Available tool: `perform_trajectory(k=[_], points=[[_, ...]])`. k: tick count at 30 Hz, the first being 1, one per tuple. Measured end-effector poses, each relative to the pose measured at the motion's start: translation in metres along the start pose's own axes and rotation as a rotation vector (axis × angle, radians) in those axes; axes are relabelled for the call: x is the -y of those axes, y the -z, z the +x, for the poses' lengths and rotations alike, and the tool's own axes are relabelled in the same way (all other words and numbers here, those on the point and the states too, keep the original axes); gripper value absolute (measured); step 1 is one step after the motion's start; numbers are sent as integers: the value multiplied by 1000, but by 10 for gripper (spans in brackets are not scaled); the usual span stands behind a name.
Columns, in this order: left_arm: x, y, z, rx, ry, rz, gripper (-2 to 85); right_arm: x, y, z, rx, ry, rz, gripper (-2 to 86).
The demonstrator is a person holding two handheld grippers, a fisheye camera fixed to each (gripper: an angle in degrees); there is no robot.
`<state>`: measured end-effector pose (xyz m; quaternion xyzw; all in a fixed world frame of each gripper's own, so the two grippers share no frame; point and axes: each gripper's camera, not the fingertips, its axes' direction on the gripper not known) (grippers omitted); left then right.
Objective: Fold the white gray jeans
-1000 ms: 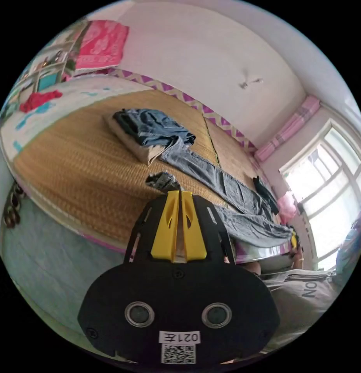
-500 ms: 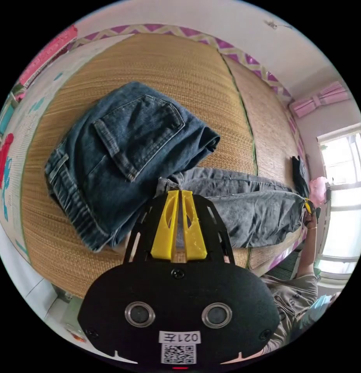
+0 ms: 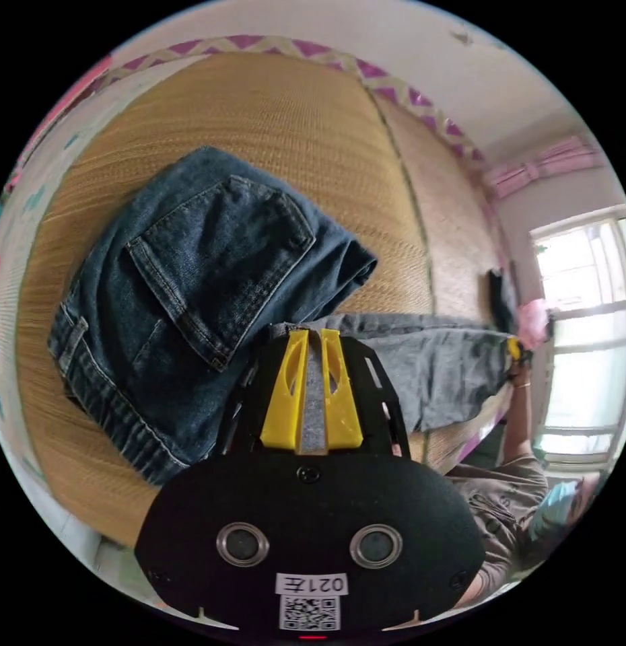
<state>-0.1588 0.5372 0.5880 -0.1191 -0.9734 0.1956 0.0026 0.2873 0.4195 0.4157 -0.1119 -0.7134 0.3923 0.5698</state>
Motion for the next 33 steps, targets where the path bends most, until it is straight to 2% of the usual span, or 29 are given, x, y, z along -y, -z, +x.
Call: perform_trajectory(k=[1, 3, 6, 8, 11, 13, 15, 16, 18, 20, 21, 23, 24, 26, 27, 30, 33], points=[[-15, 24, -3, -67, 9, 143, 41, -3, 5, -22, 10, 64, 22, 66], [-32, 47, 1, -92, -2, 251, 48, -8, 2, -57, -5, 169, 9, 65], [-39, 38, 26, 26, -70, 154, 53, -19, -33, -111, -46, 321, -104, 60], [-40, 19, 50, 113, -141, 87, 56, -31, -80, -152, -159, 443, -231, 59], [-43, -22, 99, 227, -329, 41, 56, -49, -143, -196, -357, 612, -345, 59], [-43, -70, 132, 310, -477, -55, 52, -58, -182, -215, -453, 706, -400, 59], [-40, -103, 140, 405, -495, -127, 53, -63, -220, -224, -545, 776, -444, 59], [-40, -94, 142, 404, -486, -7, 54, -62, -244, -223, -603, 789, -489, 59], [-31, -92, 137, 377, -458, -7, 53, -58, -276, -215, -730, 780, -579, 55], [-23, -86, 135, 344, -404, -19, 46, -48, -286, -233, -770, 811, -545, 45], [-21, -79, 139, 385, -368, -4, 38, -45, -285, -242, -768, 830, -516, 49], [-23, -58, 149, 415, -355, 111, 4, -36, -282, -276, -688, 961, -410, 60], [-25, -44, 160, 326, -414, 175, 0, -33, -285, -281, -695, 986, -409, 65], [-19, -38, 183, 193, -513, 189, -2, -15, -311, -290, -749, 1073, -522, 84], [-11, -45, 205, 149, -602, 151, -1, -11, -318, -291, -753, 1098, -546, 88], [9, -83, 265, 197, -816, 20, 27, 11, -347, -289, -774, 1184, -712, 100], [32, -135, 308, 205, -933, -142, 60, 30, -363, -292, -685, 1162, -830, 79]])
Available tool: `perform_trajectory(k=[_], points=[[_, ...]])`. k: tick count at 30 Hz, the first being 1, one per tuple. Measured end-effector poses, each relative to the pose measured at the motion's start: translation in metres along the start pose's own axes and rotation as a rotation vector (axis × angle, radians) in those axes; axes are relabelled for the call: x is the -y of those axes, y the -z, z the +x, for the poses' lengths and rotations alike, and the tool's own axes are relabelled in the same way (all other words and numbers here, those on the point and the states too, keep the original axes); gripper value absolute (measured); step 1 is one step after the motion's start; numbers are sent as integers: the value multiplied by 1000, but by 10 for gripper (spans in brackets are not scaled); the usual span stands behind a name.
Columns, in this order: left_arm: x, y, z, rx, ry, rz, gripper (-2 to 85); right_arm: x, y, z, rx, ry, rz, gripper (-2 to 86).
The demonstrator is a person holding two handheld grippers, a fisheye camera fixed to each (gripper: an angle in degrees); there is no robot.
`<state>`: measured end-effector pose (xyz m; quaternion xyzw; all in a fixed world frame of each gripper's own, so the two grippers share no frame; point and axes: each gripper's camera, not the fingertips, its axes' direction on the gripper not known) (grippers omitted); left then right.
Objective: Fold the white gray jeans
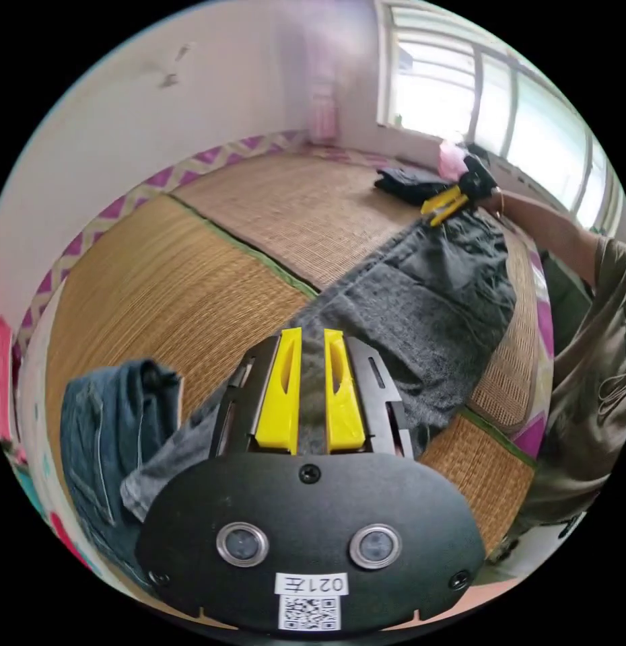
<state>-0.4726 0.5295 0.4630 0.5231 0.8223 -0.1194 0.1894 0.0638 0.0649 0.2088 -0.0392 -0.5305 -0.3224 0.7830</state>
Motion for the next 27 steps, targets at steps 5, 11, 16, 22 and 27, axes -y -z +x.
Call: perform_trajectory(k=[5, 11, 16, 22, 27], points=[[48, -44, 7, 17, -98, -129, 75, 15, 21, 7, 109, 49, 69, -4], [56, -27, -1, -4, -114, -82, -1, 17, 44, 12, -35, 9, 130, -8], [64, -19, -4, -14, -125, -90, -9, 23, 45, 22, 27, 74, 79, 20], [56, -22, 2, 0, -138, -105, -10, 29, 27, 38, 115, 56, -18, 51], [42, -9, 5, 5, -143, -73, -10, 19, 50, 34, 83, 80, 52, -6]])
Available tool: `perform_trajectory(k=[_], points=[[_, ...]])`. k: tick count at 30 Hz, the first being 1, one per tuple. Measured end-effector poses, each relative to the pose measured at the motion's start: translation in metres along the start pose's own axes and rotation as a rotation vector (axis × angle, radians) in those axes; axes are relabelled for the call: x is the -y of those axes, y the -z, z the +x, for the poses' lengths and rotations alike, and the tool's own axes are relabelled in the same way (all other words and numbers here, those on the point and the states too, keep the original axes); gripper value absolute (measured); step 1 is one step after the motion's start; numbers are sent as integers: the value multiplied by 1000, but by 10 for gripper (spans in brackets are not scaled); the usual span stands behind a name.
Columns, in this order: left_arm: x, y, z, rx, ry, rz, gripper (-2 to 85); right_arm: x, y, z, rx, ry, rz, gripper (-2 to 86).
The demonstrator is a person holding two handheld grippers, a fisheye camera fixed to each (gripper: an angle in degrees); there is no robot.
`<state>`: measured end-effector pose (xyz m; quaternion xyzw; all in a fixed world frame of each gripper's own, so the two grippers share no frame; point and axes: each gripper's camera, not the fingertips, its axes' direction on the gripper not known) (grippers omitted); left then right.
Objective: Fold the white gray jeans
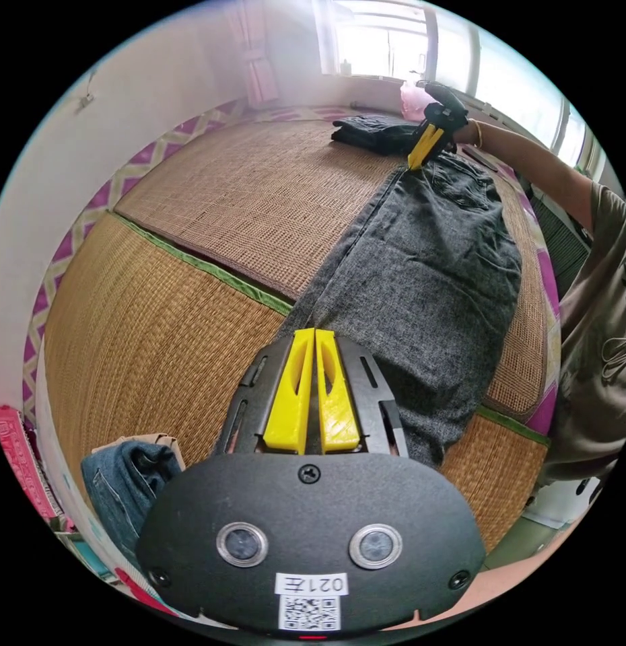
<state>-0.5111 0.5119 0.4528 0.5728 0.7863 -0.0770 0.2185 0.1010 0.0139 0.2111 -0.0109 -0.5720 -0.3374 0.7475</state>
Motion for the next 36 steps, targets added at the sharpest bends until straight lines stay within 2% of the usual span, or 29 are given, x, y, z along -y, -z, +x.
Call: perform_trajectory(k=[5, 9, 12, 14, 16, 20, 24, 28, 33, 36], points=[[-17, 5, -4, 8, 34, 49, -10, -11, 0, 0, -71, -33, 10, -10], [-36, -55, -12, -73, 151, -78, -9, -21, -37, 4, -16, -118, -62, -10], [-69, -51, -9, -103, 204, 7, -7, -41, -24, -5, -29, -173, 23, -8], [-94, -36, 2, -27, 224, 59, -7, -64, 2, -26, 0, -187, 190, -7], [-136, -2, 22, 75, 273, 198, -6, -76, 14, -57, 18, -151, 275, -6], [-205, 39, 67, 66, 366, 346, 11, -91, 2, -157, -54, 17, 245, -1], [-320, 67, 135, 122, 767, 473, -2, -114, -10, -230, -164, -58, 306, -7], [-446, 58, 197, 42, 1207, 598, -7, -156, -19, -291, -278, -307, 393, -6], [-511, 36, 239, 33, 1405, 624, 4, -215, -25, -335, -279, -545, 498, 6], [-527, 29, 246, 4, 1489, 645, 57, -248, -30, -355, -267, -643, 523, 51]])
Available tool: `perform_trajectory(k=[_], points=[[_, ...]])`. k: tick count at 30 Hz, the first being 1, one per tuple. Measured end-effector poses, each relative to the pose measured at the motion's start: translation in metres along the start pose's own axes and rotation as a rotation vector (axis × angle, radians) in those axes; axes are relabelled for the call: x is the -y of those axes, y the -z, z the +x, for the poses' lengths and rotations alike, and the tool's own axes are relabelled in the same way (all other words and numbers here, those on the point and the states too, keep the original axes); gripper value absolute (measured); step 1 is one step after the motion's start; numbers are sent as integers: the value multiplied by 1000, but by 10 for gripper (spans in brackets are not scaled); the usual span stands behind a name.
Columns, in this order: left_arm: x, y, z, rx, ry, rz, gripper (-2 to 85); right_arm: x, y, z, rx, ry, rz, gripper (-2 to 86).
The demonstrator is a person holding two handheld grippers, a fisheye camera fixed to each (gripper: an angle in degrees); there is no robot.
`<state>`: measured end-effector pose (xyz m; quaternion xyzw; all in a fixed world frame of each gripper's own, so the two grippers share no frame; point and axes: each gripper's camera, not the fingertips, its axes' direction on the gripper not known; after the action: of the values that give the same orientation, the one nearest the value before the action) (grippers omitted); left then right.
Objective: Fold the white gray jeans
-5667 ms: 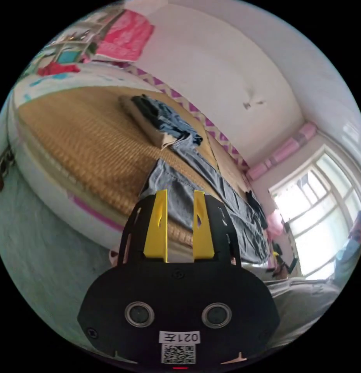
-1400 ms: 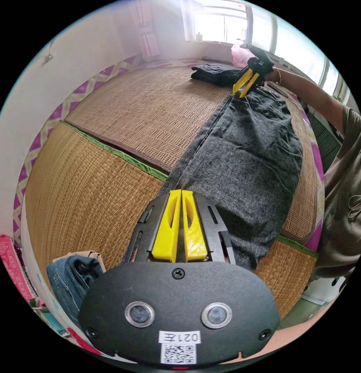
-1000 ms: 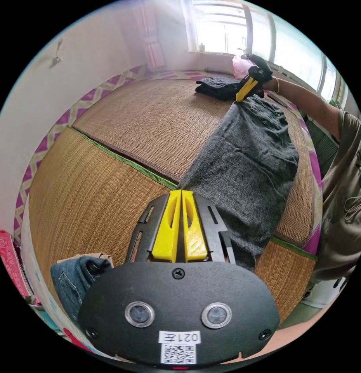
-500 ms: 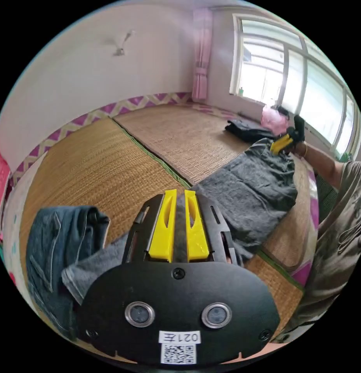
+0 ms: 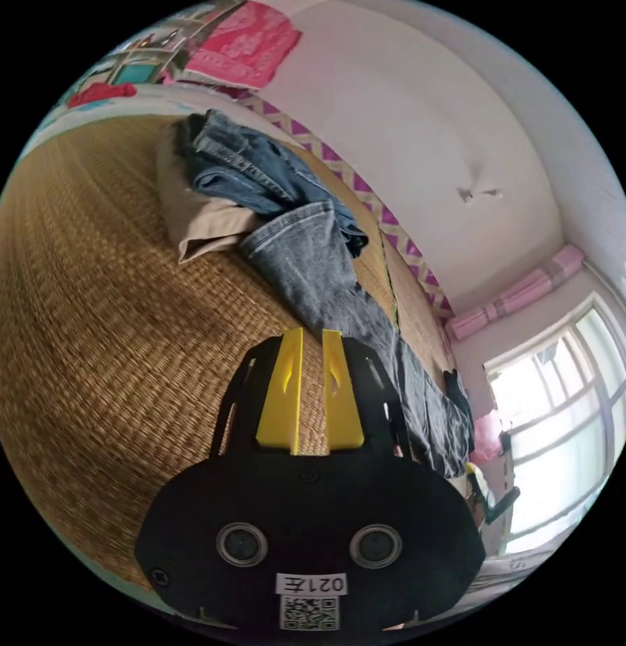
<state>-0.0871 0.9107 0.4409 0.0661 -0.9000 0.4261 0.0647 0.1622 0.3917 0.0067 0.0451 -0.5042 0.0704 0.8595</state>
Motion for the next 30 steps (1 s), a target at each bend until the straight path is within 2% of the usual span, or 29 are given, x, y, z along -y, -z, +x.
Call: perform_trajectory(k=[5, 9, 13, 18, 20, 23, 26, 30], points=[[-5, 0, 0, 34, 71, 23, 78, -56, 25, 20, 64, -175, 14, 79], [-11, 3, 10, 59, 136, 68, 78, -83, 39, 30, 98, -225, 29, 88], [-16, 7, 18, -3, 204, 94, 74, -106, 49, 31, 94, -222, 40, 90], [-32, 17, 24, -146, 282, 145, 42, -129, 50, 33, 123, -195, 25, 40], [-32, 28, 41, -177, 249, 153, 32, -141, 50, 33, 111, -179, 21, 4], [-29, 57, 104, -147, 103, 176, 20, -157, 52, 39, 102, -198, 22, -7], [-28, 86, 210, -78, -125, 218, 15, -174, 55, 50, 117, -250, 36, -9], [-60, 101, 409, 80, -540, 246, 17, -192, 62, 62, 123, -285, 65, -10]])
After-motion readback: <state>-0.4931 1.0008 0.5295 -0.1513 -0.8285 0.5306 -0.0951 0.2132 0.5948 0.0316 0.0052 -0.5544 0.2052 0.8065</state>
